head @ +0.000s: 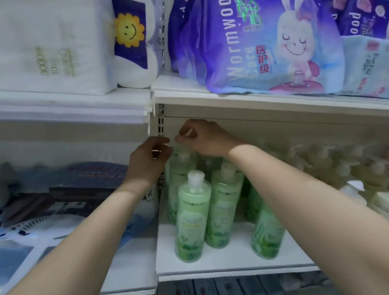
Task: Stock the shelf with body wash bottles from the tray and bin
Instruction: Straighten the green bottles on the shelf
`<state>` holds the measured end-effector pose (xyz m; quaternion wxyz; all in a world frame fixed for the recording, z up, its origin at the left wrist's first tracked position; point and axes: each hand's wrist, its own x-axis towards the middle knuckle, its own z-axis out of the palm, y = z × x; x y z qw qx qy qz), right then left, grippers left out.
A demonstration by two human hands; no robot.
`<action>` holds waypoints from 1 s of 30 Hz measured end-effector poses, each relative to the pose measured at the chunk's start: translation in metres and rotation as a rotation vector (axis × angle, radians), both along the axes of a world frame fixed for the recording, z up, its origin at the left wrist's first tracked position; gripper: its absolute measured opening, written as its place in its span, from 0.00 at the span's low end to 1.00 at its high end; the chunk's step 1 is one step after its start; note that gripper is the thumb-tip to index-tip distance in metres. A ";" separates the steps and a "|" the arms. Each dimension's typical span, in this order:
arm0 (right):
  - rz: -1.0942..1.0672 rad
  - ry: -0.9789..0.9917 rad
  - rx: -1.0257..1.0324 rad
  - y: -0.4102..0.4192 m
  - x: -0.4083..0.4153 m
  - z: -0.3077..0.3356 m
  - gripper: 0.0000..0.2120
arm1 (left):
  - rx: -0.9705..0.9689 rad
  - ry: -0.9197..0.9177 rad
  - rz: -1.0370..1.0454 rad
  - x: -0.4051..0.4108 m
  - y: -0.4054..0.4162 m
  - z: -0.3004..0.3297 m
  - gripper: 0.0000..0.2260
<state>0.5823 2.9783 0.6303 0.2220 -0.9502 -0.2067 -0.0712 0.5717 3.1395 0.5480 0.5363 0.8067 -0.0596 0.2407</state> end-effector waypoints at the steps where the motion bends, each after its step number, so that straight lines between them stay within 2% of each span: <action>1: 0.017 0.019 -0.042 0.000 -0.006 0.001 0.19 | 0.019 0.035 -0.052 -0.008 -0.002 0.000 0.11; 3: 0.046 0.066 -0.154 0.000 -0.016 0.003 0.23 | 0.066 0.116 -0.141 -0.018 -0.006 -0.005 0.13; 7: 0.071 0.074 -0.271 0.003 -0.023 0.002 0.30 | -0.045 0.185 -0.219 -0.032 -0.007 -0.016 0.15; 11: 0.048 0.054 -0.275 0.005 -0.026 -0.002 0.29 | -0.008 0.236 -0.277 -0.040 -0.010 -0.028 0.19; 20: 0.041 0.069 -0.279 0.011 -0.031 -0.004 0.29 | -0.008 0.168 -0.235 -0.047 -0.006 -0.033 0.21; 23: 0.001 0.060 -0.216 0.011 -0.035 -0.003 0.26 | -0.019 0.155 -0.234 -0.049 -0.007 -0.030 0.23; 25: -0.054 -0.009 -0.130 0.008 -0.040 -0.002 0.22 | -0.060 0.137 -0.156 -0.053 -0.008 -0.026 0.24; 28: -0.078 -0.115 0.086 -0.001 -0.060 -0.011 0.18 | -0.142 -0.045 0.057 -0.063 -0.009 -0.029 0.17; 30: -0.039 -0.220 0.170 -0.005 -0.079 -0.027 0.18 | -0.153 -0.133 0.118 -0.080 -0.014 -0.033 0.13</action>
